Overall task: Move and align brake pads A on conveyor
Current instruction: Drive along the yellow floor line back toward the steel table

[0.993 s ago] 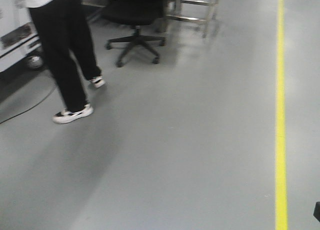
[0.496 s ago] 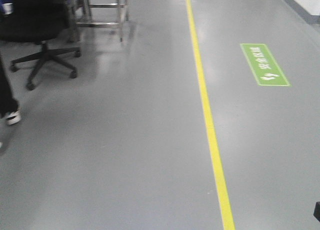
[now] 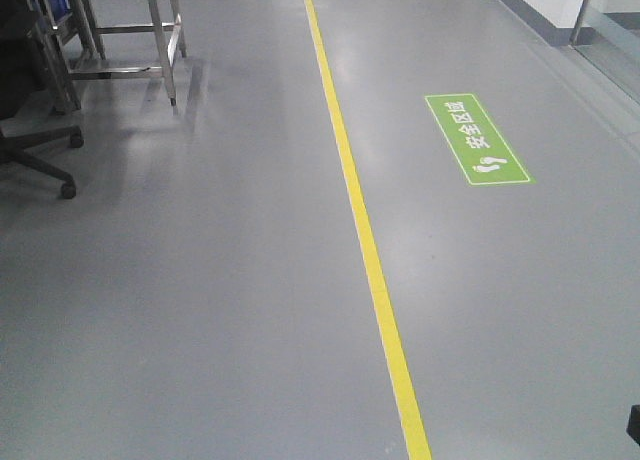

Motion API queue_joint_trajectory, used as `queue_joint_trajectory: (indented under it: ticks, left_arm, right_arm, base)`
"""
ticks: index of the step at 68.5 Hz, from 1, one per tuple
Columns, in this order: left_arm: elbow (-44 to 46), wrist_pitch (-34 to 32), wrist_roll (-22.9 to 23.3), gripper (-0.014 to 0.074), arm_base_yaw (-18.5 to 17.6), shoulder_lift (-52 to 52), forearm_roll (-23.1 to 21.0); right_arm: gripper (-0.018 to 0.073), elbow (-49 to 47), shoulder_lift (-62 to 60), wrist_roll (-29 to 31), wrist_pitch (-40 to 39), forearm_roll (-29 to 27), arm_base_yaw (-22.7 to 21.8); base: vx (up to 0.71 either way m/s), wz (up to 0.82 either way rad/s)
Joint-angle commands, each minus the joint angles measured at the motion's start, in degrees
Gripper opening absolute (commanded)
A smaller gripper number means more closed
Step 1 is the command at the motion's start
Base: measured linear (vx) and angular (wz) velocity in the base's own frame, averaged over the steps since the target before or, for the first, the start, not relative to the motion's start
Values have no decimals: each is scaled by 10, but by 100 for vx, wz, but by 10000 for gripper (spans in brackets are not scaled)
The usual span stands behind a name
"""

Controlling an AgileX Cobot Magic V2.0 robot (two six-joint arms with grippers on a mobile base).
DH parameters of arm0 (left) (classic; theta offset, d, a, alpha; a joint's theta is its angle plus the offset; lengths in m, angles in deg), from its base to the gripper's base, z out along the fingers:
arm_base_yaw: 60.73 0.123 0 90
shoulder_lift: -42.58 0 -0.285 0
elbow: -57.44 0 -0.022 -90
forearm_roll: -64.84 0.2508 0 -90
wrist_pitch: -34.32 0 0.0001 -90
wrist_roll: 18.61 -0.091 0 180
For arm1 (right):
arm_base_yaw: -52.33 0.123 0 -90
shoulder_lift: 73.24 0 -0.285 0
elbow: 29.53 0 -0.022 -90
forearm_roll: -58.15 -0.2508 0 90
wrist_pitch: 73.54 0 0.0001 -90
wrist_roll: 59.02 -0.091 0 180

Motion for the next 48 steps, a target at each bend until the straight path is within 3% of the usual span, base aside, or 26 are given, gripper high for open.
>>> queue_joint_trajectory:
  ticks: [1, 48]
  left_arm:
    - [13, -39, 0, -6, -2, -4, -3]
    - [13, -39, 0, -6, -2, -4, -3]
  right_arm:
    - [-10, -16, 4, 6, -39, 2, -3]
    - [-10, -16, 4, 6, -39, 2, -3]
  base:
    - [43, -2]
    - [50, 3]
